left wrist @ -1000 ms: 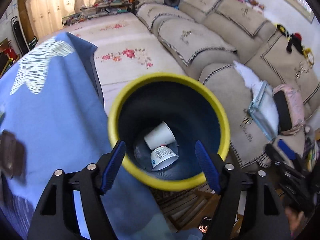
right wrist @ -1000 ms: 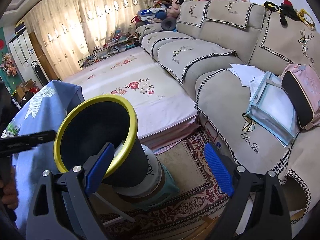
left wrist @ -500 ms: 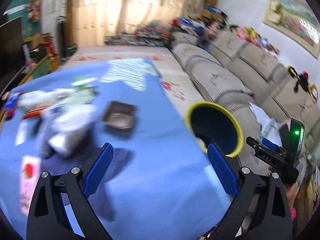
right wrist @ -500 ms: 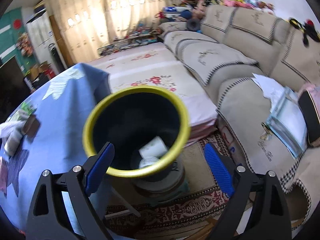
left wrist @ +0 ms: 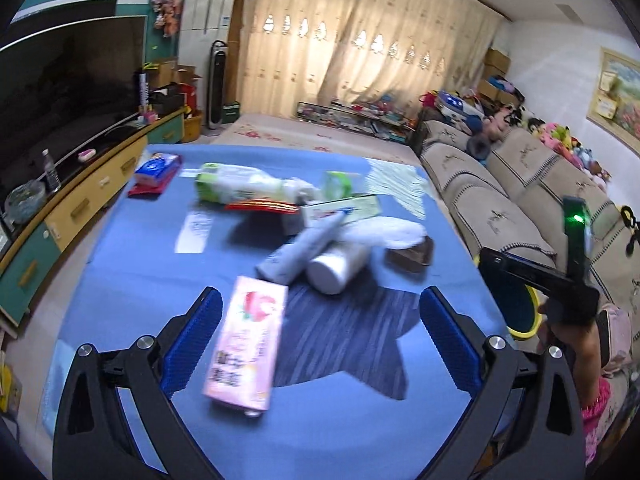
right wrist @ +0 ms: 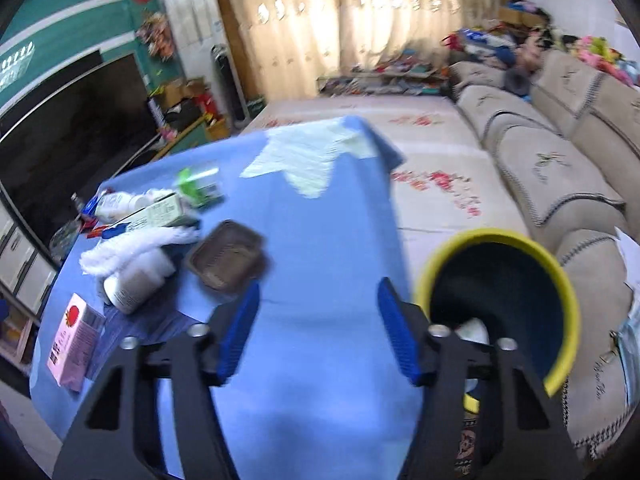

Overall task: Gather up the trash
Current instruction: 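Grasp the brown plastic tray edge with the right gripper, then carry the brown tray over the bin and open the right gripper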

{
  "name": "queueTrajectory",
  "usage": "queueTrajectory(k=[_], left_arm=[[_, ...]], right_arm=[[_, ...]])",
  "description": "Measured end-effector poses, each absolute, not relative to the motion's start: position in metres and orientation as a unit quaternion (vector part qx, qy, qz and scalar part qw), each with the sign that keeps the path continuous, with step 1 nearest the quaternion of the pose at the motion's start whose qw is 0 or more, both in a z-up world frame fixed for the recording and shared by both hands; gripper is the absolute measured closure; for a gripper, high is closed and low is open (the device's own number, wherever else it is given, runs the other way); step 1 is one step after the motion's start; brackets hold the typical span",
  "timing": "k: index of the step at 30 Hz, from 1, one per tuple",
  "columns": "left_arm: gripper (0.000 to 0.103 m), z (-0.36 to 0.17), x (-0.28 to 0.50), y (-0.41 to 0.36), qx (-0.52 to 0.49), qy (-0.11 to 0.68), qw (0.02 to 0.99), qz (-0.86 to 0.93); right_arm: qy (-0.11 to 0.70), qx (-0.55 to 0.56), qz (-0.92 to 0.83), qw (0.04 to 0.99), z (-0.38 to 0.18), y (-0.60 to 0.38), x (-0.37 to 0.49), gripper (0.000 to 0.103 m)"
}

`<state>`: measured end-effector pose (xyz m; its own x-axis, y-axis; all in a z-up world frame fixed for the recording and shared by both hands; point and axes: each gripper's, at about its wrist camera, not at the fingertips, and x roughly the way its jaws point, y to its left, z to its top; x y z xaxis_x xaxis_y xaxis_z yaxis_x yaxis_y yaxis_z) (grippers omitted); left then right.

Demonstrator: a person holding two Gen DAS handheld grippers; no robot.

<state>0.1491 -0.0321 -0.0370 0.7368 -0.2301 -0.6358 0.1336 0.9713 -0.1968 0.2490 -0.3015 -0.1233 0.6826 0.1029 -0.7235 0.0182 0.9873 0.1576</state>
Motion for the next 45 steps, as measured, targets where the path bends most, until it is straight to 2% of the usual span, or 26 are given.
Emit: queueTrajectory(k=[3, 12, 16, 19, 34, 45], left_arm=[[0.006, -0.042, 0.149, -0.013, -0.081, 0.350, 0.929, -0.088], [0.006, -0.055, 0.155, 0.002, -0.096, 0.366, 0.922, -0.086], [0.006, -0.059, 0.157, 0.002, -0.099, 0.370, 0.919, -0.091], [0.006, -0.061, 0.157, 0.002, -0.101, 0.372, 0.918, -0.091], [0.006, -0.064, 0.153, -0.011, -0.091, 0.374, 0.917, -0.101], [0.006, -0.069, 0.149, -0.044, -0.075, 0.386, 0.911, -0.121]], right_arm=[[0.423, 0.069, 0.028, 0.903, -0.135, -0.278, 0.273, 0.068], [0.461, 0.070, 0.003, 0.885, -0.166, -0.254, 0.306, 0.071], [0.471, 0.068, 0.000, 0.879, -0.172, -0.253, 0.312, 0.090], [0.473, 0.066, 0.001, 0.878, -0.174, -0.254, 0.312, 0.097], [0.424, 0.097, -0.014, 0.900, -0.149, -0.291, 0.262, 0.098], [0.389, 0.138, -0.095, 0.906, -0.143, -0.367, 0.212, 0.098]])
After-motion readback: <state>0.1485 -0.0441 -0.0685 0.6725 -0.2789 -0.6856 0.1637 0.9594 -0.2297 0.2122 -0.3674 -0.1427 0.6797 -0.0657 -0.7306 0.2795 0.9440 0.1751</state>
